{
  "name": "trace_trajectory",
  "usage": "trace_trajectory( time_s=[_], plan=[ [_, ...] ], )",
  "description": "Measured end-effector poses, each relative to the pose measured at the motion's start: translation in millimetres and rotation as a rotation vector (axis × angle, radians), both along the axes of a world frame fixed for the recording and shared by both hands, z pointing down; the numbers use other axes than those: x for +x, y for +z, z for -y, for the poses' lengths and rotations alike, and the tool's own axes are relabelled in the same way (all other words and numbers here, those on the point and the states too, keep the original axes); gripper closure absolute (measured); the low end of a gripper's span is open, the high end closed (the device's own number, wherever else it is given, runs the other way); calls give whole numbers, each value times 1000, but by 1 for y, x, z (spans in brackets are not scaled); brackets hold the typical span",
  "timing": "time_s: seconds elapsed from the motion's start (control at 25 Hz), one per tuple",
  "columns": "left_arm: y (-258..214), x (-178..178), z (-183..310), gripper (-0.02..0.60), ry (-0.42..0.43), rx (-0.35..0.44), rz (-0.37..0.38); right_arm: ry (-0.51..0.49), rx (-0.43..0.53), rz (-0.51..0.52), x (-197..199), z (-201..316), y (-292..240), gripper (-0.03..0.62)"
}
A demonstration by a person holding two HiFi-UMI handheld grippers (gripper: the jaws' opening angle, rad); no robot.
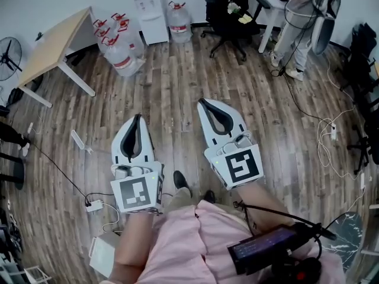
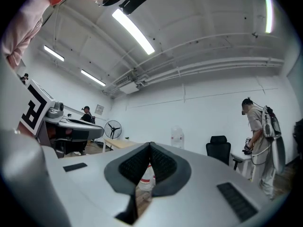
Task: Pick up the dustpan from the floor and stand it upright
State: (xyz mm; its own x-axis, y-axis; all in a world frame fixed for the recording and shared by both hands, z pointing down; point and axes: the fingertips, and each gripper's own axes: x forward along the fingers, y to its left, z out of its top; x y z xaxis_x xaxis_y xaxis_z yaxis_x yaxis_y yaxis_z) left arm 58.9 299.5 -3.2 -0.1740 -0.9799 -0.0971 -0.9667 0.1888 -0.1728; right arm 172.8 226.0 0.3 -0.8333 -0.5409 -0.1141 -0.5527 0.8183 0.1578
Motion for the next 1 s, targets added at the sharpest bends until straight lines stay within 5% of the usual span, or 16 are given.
trace_trajectory(
  time_s=[1.0],
  plan=[
    [3,-9,-7,569,-37,-15,8,-27,-16,-17,-6,-6,6,592]
  ],
)
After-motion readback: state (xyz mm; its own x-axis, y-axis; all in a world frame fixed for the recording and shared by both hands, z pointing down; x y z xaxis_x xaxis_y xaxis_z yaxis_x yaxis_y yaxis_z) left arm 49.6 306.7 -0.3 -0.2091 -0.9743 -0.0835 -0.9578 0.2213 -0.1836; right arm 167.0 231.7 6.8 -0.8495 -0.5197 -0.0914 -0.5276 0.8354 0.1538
